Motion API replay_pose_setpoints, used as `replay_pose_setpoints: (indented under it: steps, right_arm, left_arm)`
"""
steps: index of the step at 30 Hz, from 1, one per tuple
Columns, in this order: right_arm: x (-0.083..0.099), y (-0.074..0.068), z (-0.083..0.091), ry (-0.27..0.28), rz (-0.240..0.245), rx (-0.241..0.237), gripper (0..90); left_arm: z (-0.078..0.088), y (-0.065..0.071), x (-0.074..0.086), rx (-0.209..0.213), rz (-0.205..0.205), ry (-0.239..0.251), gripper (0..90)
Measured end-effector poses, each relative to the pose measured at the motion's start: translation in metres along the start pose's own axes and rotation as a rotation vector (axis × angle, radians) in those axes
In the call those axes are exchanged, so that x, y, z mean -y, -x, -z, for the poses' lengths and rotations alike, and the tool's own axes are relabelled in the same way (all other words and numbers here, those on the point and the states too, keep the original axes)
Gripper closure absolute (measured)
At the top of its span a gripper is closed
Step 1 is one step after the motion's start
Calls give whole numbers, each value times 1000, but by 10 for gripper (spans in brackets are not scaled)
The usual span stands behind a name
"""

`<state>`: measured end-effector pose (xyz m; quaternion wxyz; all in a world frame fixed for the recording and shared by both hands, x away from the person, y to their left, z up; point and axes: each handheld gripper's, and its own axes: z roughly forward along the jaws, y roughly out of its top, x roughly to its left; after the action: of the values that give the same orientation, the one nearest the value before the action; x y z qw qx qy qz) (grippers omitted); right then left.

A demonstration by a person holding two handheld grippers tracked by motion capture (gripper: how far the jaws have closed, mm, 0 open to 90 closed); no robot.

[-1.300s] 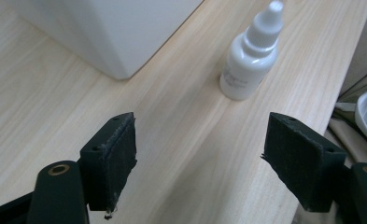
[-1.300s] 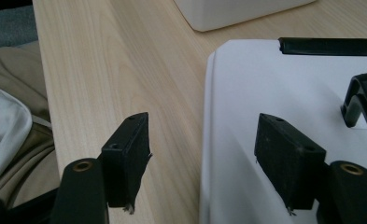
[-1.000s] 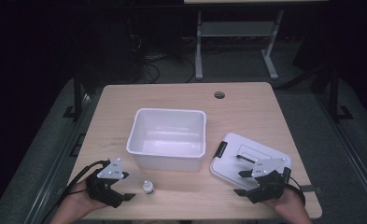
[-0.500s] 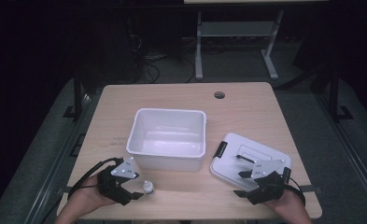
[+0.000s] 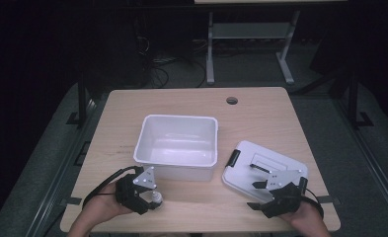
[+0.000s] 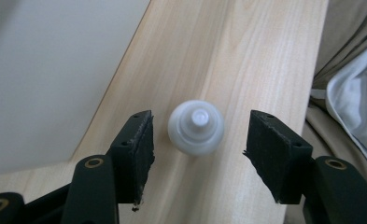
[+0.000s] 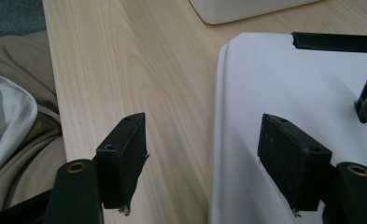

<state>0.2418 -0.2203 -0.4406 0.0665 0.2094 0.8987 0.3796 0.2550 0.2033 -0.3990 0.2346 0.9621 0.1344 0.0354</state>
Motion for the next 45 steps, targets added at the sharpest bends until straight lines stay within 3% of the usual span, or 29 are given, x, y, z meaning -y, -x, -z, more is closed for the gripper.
replay_pose_setpoints:
  steps: [24, 28, 36, 45]
  right_arm:
    - [1, -2, -1, -5, 5, -5, 319]
    - [1, -1, -2, -2, -2, -10, 319]
    - [1, -1, -2, -2, -9, -8, 318]
    - [-1, -1, -1, 13, -8, 1, 317]
  left_arm:
    - [-14, -3, -7, 15, -8, -48, 540]
    - [-20, -4, -7, 24, -13, -75, 564]
    - [-18, -4, -5, 28, -8, -62, 600]
    - [-4, -1, -5, 28, -19, -29, 600]
